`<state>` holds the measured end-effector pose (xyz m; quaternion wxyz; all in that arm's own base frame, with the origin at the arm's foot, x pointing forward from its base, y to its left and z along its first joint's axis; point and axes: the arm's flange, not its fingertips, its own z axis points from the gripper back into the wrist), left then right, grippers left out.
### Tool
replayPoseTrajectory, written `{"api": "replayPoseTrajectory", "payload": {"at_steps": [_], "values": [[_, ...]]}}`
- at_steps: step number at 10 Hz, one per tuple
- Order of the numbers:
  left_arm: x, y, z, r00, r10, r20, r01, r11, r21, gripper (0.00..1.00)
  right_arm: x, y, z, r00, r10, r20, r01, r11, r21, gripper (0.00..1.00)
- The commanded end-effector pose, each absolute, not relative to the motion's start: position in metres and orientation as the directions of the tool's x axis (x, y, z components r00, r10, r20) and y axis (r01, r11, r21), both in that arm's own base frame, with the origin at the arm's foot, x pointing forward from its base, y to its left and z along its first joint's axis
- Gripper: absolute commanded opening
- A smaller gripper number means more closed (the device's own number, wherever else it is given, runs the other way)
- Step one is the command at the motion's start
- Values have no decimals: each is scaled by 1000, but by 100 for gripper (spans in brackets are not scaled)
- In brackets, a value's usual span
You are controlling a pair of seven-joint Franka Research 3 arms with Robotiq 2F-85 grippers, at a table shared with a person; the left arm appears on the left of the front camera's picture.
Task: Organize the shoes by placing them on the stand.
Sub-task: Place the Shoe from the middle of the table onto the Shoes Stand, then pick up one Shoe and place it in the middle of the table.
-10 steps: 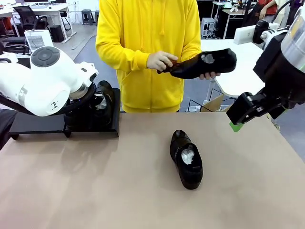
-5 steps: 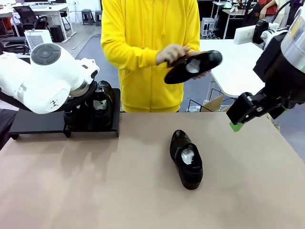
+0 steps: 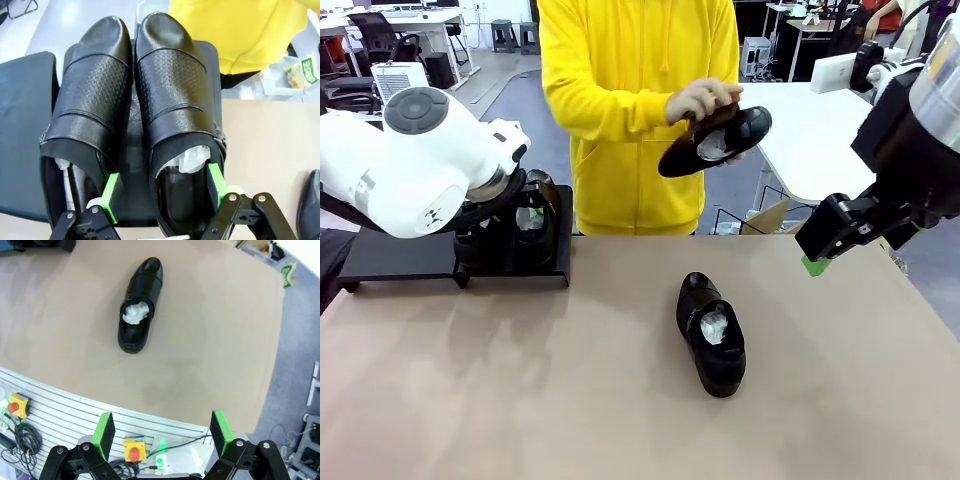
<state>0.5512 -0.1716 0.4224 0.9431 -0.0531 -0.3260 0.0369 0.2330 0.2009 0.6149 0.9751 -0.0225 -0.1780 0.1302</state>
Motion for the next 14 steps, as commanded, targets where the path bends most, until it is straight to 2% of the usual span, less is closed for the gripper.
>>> {"api": "replayPoseTrajectory", "payload": {"at_steps": [1,7,9,10,11,12,14], "values": [[554,-170,426,777,97,622,-28,992,-120,86,235,198,617,899,276,340,-262,961,-86,100],[552,-172,423,784,105,612,-35,992,-125,86,235,198,617,899,276,340,-262,961,-86,100],[510,-191,446,791,105,603,2,985,-174,86,235,198,617,899,276,340,-262,961,-86,100],[487,-201,458,811,83,579,15,987,-163,86,235,198,617,899,276,340,-262,961,-86,100],[469,-207,466,857,-15,515,134,971,-196,86,235,198,617,899,276,340,-262,961,-86,100],[453,-202,475,878,-42,476,160,964,-210,86,235,198,617,899,276,340,-262,961,-86,100],[417,-183,495,935,-157,318,239,942,-237,86,235,198,617,899,276,340,-262,961,-86,100]]}}
